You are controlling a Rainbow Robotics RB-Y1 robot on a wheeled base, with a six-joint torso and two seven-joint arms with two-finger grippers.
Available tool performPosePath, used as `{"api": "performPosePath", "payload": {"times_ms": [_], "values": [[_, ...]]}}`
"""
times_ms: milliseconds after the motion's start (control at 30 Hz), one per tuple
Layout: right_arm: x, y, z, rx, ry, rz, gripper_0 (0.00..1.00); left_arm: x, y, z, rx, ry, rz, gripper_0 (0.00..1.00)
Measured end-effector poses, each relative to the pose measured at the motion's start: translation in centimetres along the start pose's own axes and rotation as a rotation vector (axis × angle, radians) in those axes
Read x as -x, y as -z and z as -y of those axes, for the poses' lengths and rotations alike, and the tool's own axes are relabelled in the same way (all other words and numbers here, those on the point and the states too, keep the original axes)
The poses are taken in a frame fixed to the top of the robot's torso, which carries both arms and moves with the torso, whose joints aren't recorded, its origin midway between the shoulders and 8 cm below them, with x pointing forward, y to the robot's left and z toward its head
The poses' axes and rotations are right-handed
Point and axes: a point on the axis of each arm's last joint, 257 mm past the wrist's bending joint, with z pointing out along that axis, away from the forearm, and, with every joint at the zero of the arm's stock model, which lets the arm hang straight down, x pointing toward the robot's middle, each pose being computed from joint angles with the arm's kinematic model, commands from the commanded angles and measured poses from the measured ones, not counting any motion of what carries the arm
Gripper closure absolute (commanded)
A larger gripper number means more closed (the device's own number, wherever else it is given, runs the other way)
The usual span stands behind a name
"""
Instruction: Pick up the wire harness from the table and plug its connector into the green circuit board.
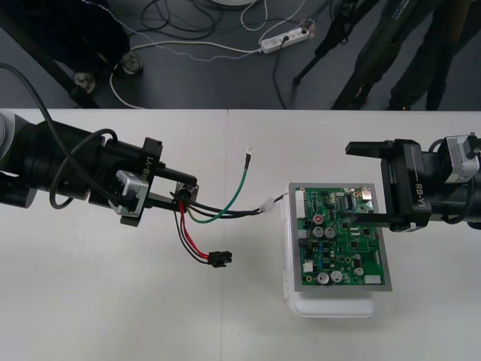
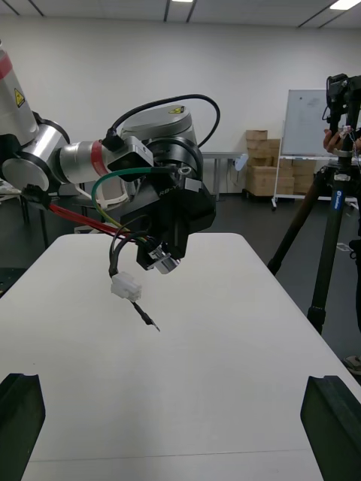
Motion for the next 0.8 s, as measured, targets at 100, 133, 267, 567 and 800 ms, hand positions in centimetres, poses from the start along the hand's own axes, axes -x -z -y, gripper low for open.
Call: {"api": "performPosePath", "payload": {"times_ms": [100, 133, 267, 567, 800], "values": [[0.0, 0.0, 0.0, 0.000, 0.000, 0.000, 0.00, 1.1, -0.5, 0.6, 0.004, 0.165, 0.039, 1.00], [0.0, 0.0, 0.0, 0.000, 0.000, 0.000, 0.00, 1.6, -0.6, 0.8, 0.006, 0.223, 0.054, 1.00], [0.0, 0.0, 0.0, 0.000, 0.000, 0.000, 0.00, 3.3, -1.0, 1.7, 0.009, 0.396, 0.098, 1.00], [0.0, 0.0, 0.0, 0.000, 0.000, 0.000, 0.00, 7.3, -2.0, 3.1, 0.049, 0.430, 0.210, 1.00], [0.0, 0.0, 0.0, 0.000, -0.001, 0.000, 0.00, 9.4, -2.6, 4.5, 0.032, 0.687, 0.270, 1.00]]}}
